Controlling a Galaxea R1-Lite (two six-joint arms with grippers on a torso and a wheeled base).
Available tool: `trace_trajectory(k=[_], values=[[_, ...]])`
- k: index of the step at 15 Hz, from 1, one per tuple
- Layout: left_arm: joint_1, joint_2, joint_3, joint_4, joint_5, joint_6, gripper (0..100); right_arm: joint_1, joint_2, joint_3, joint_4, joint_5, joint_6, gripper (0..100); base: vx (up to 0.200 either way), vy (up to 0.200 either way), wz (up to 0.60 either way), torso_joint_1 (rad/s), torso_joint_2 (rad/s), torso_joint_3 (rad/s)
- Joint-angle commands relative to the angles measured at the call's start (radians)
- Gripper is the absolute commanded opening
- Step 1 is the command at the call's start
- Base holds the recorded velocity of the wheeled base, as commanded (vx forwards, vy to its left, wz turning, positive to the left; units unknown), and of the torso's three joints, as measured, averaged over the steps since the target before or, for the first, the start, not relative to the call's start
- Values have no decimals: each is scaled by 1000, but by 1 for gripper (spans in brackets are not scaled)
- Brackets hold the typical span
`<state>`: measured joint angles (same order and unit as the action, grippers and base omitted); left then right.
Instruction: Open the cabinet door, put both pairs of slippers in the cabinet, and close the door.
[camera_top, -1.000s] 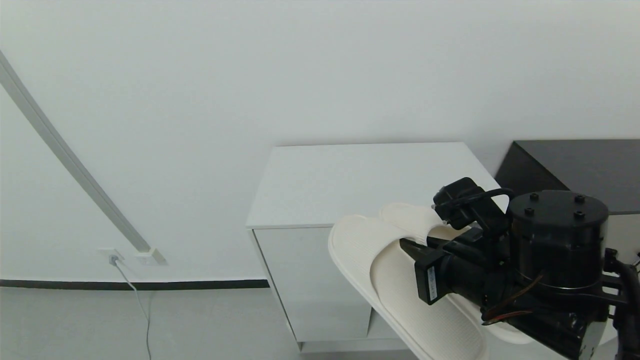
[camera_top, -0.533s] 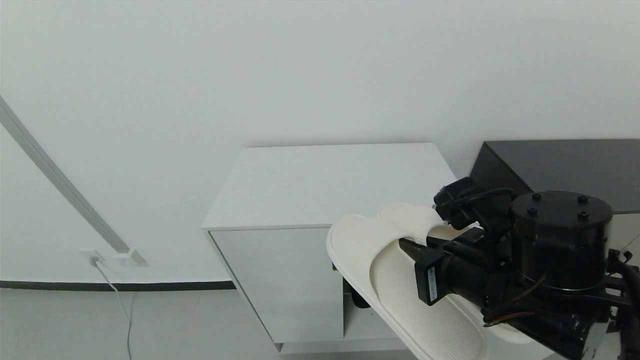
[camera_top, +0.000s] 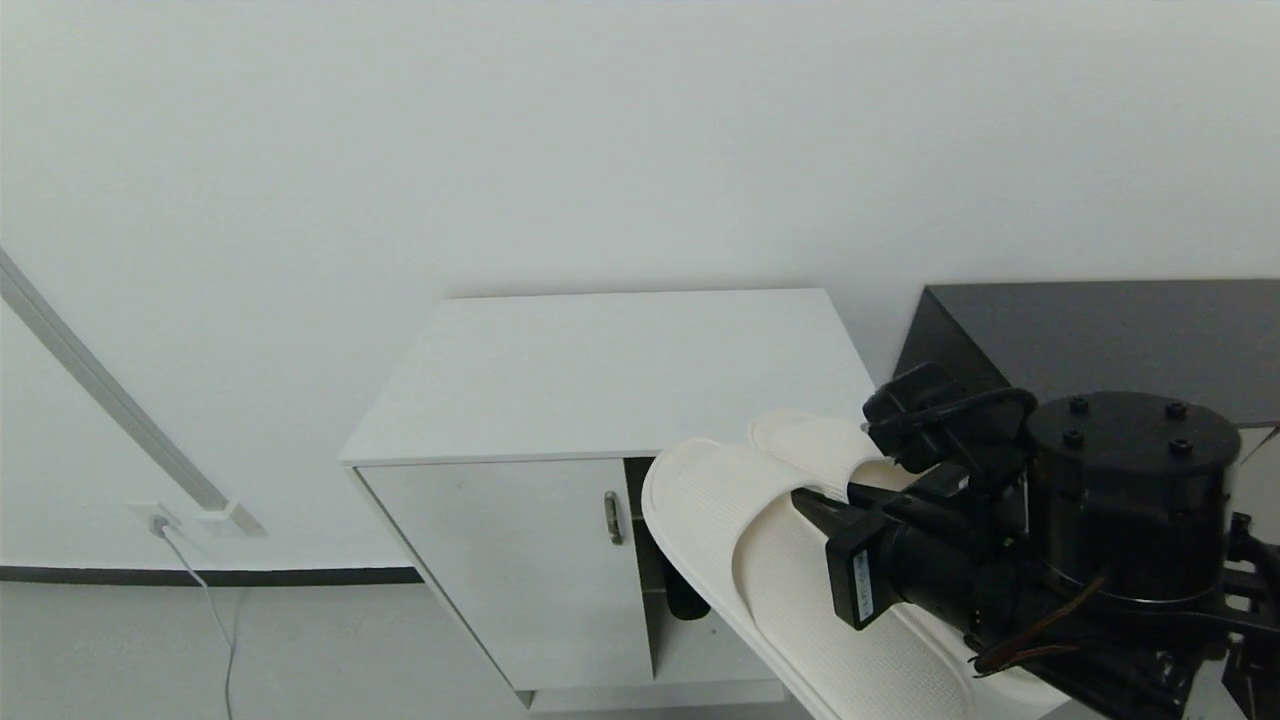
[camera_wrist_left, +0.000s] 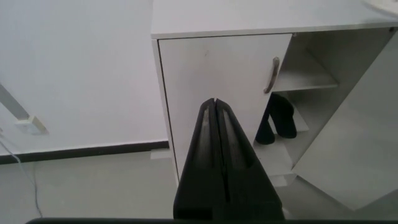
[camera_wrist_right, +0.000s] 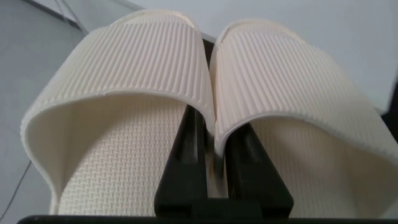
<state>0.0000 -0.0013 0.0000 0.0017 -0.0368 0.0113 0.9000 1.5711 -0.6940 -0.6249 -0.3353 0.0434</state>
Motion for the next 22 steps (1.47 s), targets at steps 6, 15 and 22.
trace_trajectory(k=[6, 15, 22], values=[[0, 1, 0, 0, -2, 1, 0, 0, 4, 27, -12, -1, -5, 0, 0, 0, 0, 0, 0, 0], [0, 1, 0, 0, -2, -1, 0, 10, 6, 39, -12, 1, -7, 0, -133, 0, 0, 4, 3, 4], [0, 1, 0, 0, -2, -1, 0, 10, 6, 44, -12, 1, -5, 0, 0, 0, 0, 0, 0, 0]])
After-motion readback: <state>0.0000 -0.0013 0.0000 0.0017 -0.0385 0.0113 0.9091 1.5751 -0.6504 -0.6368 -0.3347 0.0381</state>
